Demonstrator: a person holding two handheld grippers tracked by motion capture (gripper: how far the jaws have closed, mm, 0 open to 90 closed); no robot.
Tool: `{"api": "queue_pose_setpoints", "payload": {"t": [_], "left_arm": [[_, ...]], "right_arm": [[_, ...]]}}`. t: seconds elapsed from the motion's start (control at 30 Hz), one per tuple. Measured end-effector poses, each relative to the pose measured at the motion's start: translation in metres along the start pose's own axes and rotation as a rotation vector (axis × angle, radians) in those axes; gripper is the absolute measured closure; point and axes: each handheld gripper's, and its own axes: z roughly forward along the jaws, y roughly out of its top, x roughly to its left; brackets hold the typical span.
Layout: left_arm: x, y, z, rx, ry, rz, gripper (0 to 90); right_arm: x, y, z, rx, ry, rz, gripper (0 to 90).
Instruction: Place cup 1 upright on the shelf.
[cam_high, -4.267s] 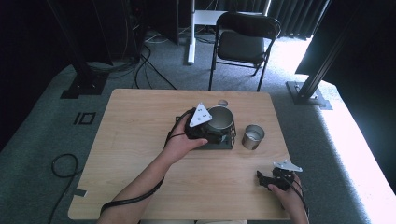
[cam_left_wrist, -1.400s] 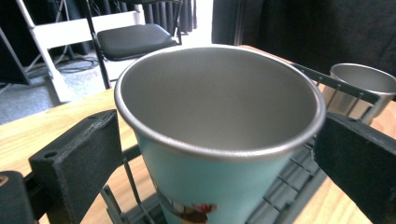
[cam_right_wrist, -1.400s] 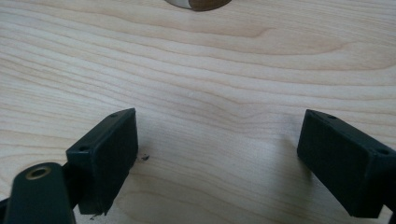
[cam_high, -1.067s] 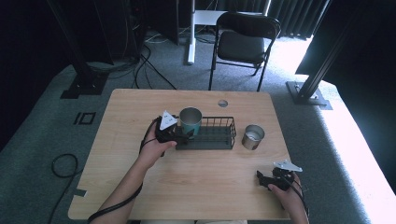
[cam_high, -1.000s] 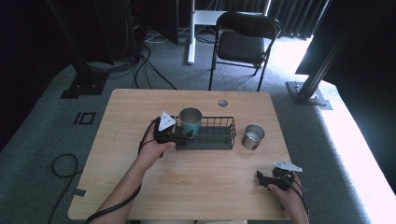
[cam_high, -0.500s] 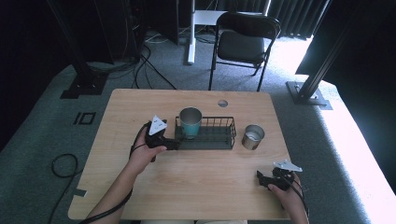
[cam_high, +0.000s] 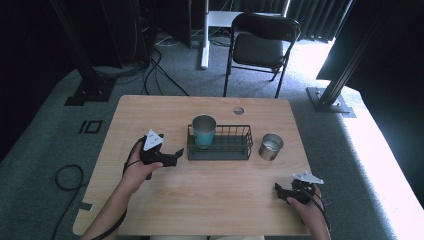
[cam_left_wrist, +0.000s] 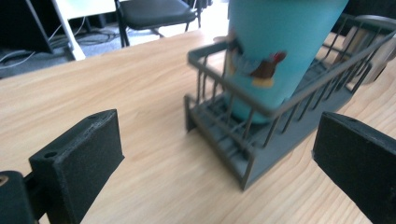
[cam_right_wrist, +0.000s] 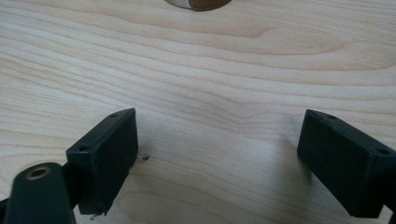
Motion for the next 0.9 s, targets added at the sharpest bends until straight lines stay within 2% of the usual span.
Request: {"api": "queue_pose_setpoints", "payload": {"t": [0.33,0.4,0.7,0.9], "left_arm": [[0.015,-0.027,-0.02,0.053,0.034,-0.036,2.2],[0.017,-0.032,-0.022,0.061,0.037,-0.048,2.2],[0.022,-0.05,-0.031,0.101,0.06,-0.055,2.2],[0.028,-0.064,-0.037,0.123,0.09,-0.073,2.2]], "right_arm": [[0.0,0.0,0.0,0.0,0.0,0.0,12.0],[0.0,0.0,0.0,0.0,0.0,0.0,12.0],[0.0,0.0,0.0,0.0,0.0,0.0,12.0],[0.0,0.0,0.0,0.0,0.0,0.0,12.0]]}}
